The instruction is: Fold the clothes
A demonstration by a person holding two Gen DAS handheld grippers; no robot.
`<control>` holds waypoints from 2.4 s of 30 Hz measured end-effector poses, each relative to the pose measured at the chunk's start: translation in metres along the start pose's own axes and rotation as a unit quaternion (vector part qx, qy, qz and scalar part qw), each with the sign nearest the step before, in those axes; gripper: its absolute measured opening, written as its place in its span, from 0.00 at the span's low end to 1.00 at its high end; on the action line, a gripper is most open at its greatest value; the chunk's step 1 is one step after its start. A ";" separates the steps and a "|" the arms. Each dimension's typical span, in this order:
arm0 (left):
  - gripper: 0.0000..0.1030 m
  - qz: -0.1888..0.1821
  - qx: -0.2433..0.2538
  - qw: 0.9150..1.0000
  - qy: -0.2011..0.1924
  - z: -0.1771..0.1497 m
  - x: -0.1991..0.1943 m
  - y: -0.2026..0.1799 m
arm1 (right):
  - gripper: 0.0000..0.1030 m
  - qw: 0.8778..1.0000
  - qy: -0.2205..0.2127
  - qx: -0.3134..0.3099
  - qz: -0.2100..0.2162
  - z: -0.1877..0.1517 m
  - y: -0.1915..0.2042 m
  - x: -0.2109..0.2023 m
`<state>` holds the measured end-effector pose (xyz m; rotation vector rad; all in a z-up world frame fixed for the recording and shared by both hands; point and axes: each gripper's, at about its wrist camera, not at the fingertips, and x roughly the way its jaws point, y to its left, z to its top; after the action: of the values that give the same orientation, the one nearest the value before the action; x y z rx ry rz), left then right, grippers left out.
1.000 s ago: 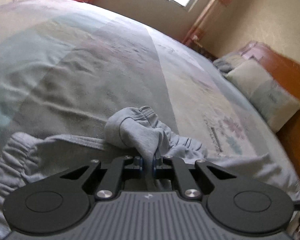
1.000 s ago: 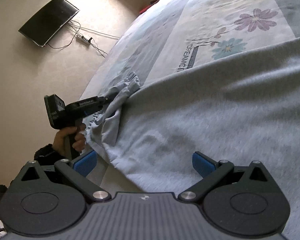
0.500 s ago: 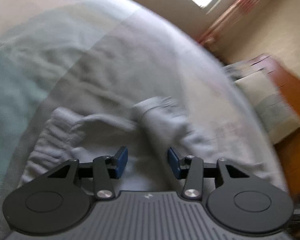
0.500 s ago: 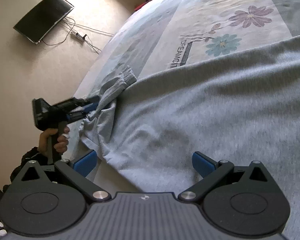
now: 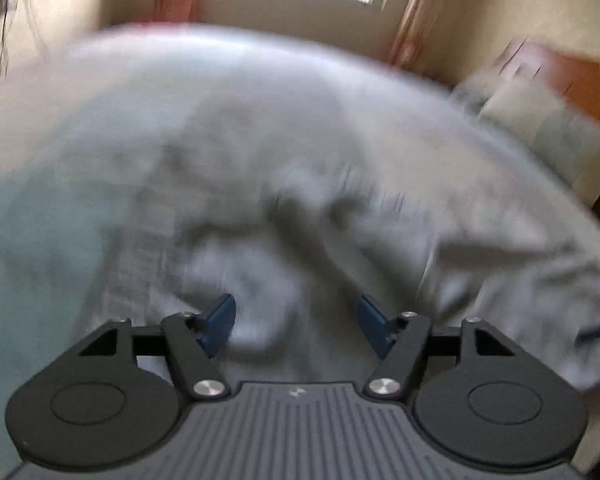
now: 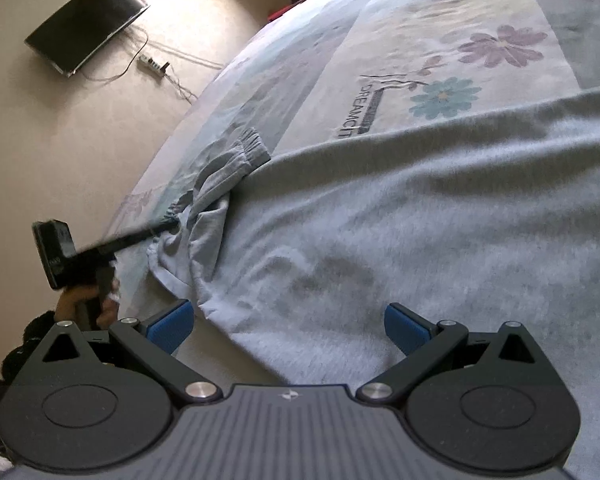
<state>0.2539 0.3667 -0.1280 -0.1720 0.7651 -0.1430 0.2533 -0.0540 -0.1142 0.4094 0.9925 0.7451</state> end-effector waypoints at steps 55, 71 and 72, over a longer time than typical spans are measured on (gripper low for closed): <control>0.08 0.156 0.202 0.967 -0.005 0.031 -0.013 -0.089 | 1.00 0.999 -0.009 -0.033 -0.034 -0.014 0.010 -0.017; 0.25 0.072 -0.083 0.994 0.006 -0.008 -0.044 0.026 | 1.00 0.997 0.001 -0.056 -0.044 -0.011 0.022 -0.014; 0.34 0.076 -0.070 0.995 0.008 -0.006 -0.047 0.022 | 1.00 0.997 0.002 -0.059 -0.045 -0.011 0.024 -0.014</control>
<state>0.2178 0.3969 -0.1053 -0.2450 0.8010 0.0546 0.2304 -0.0480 -0.0968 0.2597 0.9588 0.7189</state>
